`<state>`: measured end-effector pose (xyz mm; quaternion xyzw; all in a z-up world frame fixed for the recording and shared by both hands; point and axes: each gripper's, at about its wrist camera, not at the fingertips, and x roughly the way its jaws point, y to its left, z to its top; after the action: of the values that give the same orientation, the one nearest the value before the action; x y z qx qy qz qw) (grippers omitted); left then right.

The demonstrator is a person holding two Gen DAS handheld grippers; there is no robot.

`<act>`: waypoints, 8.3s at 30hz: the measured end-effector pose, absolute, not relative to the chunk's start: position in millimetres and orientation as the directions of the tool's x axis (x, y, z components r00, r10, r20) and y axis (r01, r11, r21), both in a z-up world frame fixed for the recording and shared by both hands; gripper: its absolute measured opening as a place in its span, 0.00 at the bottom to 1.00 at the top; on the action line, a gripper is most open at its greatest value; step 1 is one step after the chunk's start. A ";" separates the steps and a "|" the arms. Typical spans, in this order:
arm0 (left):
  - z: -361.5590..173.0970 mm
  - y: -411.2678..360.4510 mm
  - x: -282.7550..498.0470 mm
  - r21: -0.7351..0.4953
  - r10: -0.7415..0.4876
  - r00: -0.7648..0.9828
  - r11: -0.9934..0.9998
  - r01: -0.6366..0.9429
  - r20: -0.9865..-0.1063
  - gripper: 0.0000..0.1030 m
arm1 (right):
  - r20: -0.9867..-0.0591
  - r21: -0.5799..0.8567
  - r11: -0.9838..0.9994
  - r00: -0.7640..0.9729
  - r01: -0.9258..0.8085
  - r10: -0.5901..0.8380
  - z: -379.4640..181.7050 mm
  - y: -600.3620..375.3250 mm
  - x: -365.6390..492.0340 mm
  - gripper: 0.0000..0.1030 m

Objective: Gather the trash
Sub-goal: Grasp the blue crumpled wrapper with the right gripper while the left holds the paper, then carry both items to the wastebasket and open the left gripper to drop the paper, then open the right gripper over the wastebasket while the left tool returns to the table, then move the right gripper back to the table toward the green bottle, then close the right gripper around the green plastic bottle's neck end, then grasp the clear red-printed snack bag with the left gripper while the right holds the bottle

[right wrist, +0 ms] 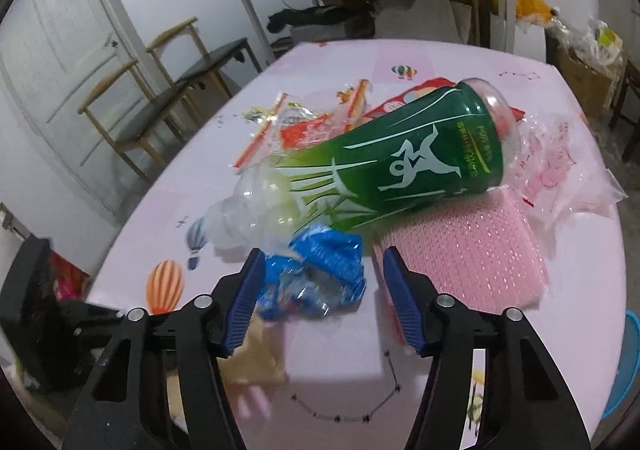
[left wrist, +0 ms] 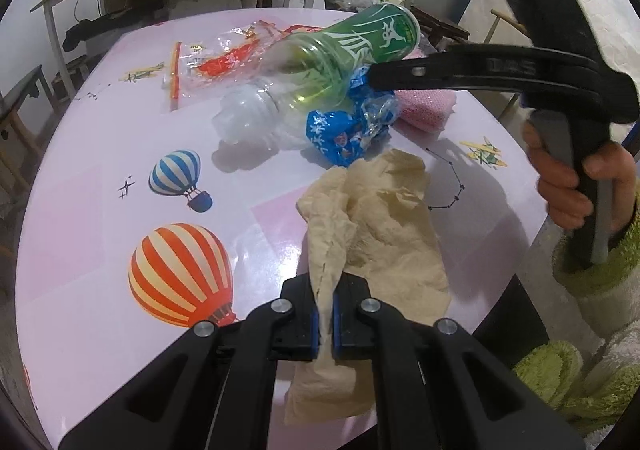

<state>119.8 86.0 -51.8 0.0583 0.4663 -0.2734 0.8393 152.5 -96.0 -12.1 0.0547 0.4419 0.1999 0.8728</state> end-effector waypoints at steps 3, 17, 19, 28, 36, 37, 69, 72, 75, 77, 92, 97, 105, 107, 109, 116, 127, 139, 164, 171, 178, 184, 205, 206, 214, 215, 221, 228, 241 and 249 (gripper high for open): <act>-51.4 86.0 120.6 -0.163 -0.410 0.416 0.843 0.513 -0.812 0.04 | -0.768 0.270 0.920 0.513 -0.282 0.383 -19.3 -94.4 157.7 0.44; -46.8 87.7 118.0 -0.164 -0.416 0.436 0.846 0.507 -0.798 0.04 | -0.758 0.290 0.921 0.526 -0.260 0.386 -9.1 -103.9 140.2 0.17; -42.0 87.7 115.7 -0.161 -0.417 0.447 0.847 0.506 -0.791 0.04 | -0.746 0.294 0.921 0.541 -0.256 0.388 -2.8 -108.8 134.8 0.17; -3.2 77.2 101.3 -0.164 -0.470 0.507 0.829 0.535 -0.722 0.04 | -0.675 0.332 0.920 0.629 -0.207 0.385 26.2 -149.1 107.9 0.15; 38.1 28.8 89.1 -0.139 -0.567 0.501 0.741 0.657 -0.654 0.04 | -0.596 0.338 0.941 0.769 -0.017 0.228 59.0 -250.4 57.2 0.15; 42.4 20.7 88.7 -0.136 -0.580 0.495 0.727 0.673 -0.647 0.04 | -0.592 0.335 0.942 0.780 0.012 0.200 60.8 -263.1 50.2 0.15; -98.7 -550.4 136.2 -0.132 -0.361 -0.001 0.339 0.932 -0.933 0.23 | -0.777 0.429 0.467 0.579 0.773 -0.246 -93.6 -573.4 -120.8 0.15; -123.3 -572.2 146.5 -0.129 -0.352 0.024 0.404 0.905 -0.936 0.56 | -0.784 0.431 0.455 0.573 0.779 -0.240 -99.4 -579.9 -121.7 0.15; -130.9 -576.9 154.8 -0.165 -0.368 0.005 0.430 0.887 -0.930 0.64 | -0.791 0.427 0.465 0.569 0.776 -0.223 -105.8 -581.5 -113.9 0.15; -125.0 -572.1 156.1 -0.164 -0.370 0.007 0.430 0.888 -0.929 0.64 | -0.792 0.429 0.471 0.572 0.771 -0.214 -110.0 -583.7 -106.6 0.15; 50.6 -363.0 178.8 -0.087 -0.543 0.174 0.421 0.903 -0.821 0.77 | -0.892 0.267 0.649 0.438 0.713 -0.114 -212.7 -603.7 63.5 0.42; 67.9 -266.4 188.7 -0.128 -0.568 0.224 0.513 0.849 -0.792 0.77 | -0.885 0.260 0.662 0.447 0.703 -0.127 -216.7 -593.3 63.5 0.48; 58.6 -179.1 180.3 -0.151 -0.573 0.297 0.606 0.781 -0.764 0.77 | -0.954 0.188 0.765 0.298 0.615 -0.006 -256.4 -565.2 83.2 0.34; 54.6 -167.7 180.3 -0.164 -0.576 0.299 0.617 0.770 -0.761 0.77 | -0.974 0.140 0.757 0.225 0.638 -0.009 -273.0 -564.8 83.5 0.26; 52.2 -158.6 180.5 -0.178 -0.577 0.298 0.627 0.759 -0.761 0.77 | -0.977 0.143 0.730 0.215 0.668 -0.005 -283.7 -568.7 80.3 0.26; 47.8 -141.2 180.0 -0.180 -0.577 0.306 0.635 0.751 -0.757 0.77 | -0.985 0.103 0.676 0.167 0.730 -0.030 -299.1 -585.2 80.1 0.25; 44.9 -115.1 191.5 -0.193 -0.568 0.319 0.663 0.723 -0.759 0.77 | -0.975 0.167 0.636 0.223 0.753 -0.008 -308.7 -614.1 109.6 0.17; 41.8 -97.6 206.2 -0.184 -0.536 0.346 0.705 0.685 -0.770 0.77 | -0.975 0.220 0.563 0.181 0.797 0.126 -356.7 -622.5 138.3 0.11; 49.7 13.1 166.1 -0.284 -0.576 0.498 0.790 0.543 -0.649 0.78 | -0.630 0.585 0.758 0.751 0.289 0.200 -29.6 -461.9 52.7 0.91; 48.5 48.0 154.2 -0.311 -0.576 0.524 0.802 0.510 -0.627 0.82 | -0.641 0.519 0.842 0.719 0.147 0.269 -17.3 -344.9 80.6 0.91; 33.1 72.9 164.4 -0.209 -0.484 0.581 0.854 0.476 -0.654 0.83 | -0.776 0.281 0.958 0.602 0.058 0.191 -32.9 -250.4 104.0 0.92; 7.7 86.0 198.9 -0.196 -0.447 0.554 0.869 0.454 -0.702 0.83 | -0.831 0.170 0.985 0.539 0.014 0.136 -45.6 -217.5 108.1 0.92; -25.9 89.3 206.1 -0.478 -0.687 0.327 0.703 0.526 -0.649 0.83 | -0.746 0.370 0.928 0.581 -0.047 0.327 -17.0 -208.1 100.8 0.93; -25.8 89.6 200.4 -0.505 -0.712 0.299 0.676 0.537 -0.635 0.83 | -0.731 0.408 0.911 0.577 -0.060 0.366 -13.4 -205.0 102.2 0.93; -6.7 105.8 181.6 -0.580 -0.795 0.322 0.599 0.553 -0.514 0.82 | -0.629 0.658 0.750 0.505 -0.057 0.591 -6.6 -181.7 131.5 0.92; -3.2 106.9 182.6 -0.547 -0.772 0.370 0.631 0.550 -0.517 0.82 | -0.615 0.687 0.725 0.494 -0.045 0.614 -6.5 -179.1 137.6 0.91; -16.5 92.9 203.2 -0.437 -0.659 0.440 0.743 0.508 -0.609 0.80 | -0.619 0.734 0.679 0.442 0.032 0.649 -8.3 -156.4 167.0 0.90; -32.5 95.6 207.9 -0.555 -0.744 0.330 0.659 0.507 -0.581 0.74 | -0.669 0.718 0.685 0.393 0.123 0.631 -23.8 -142.2 184.9 0.85; -29.5 93.0 196.5 -0.612 -0.801 0.254 0.583 0.535 -0.542 0.74 | -0.685 0.712 0.681 0.385 0.174 0.618 -38.8 -141.2 186.2 0.64; -16.5 119.5 189.3 -0.587 -0.780 0.343 0.622 0.517 -0.524 0.74 | -0.680 0.700 0.702 0.422 0.129 0.600 -30.8 -150.3 171.4 0.63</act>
<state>189.3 119.5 -16.5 -0.1612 0.4069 -0.4035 0.8035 171.4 -150.3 -30.8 0.3537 0.5152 0.1541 0.7653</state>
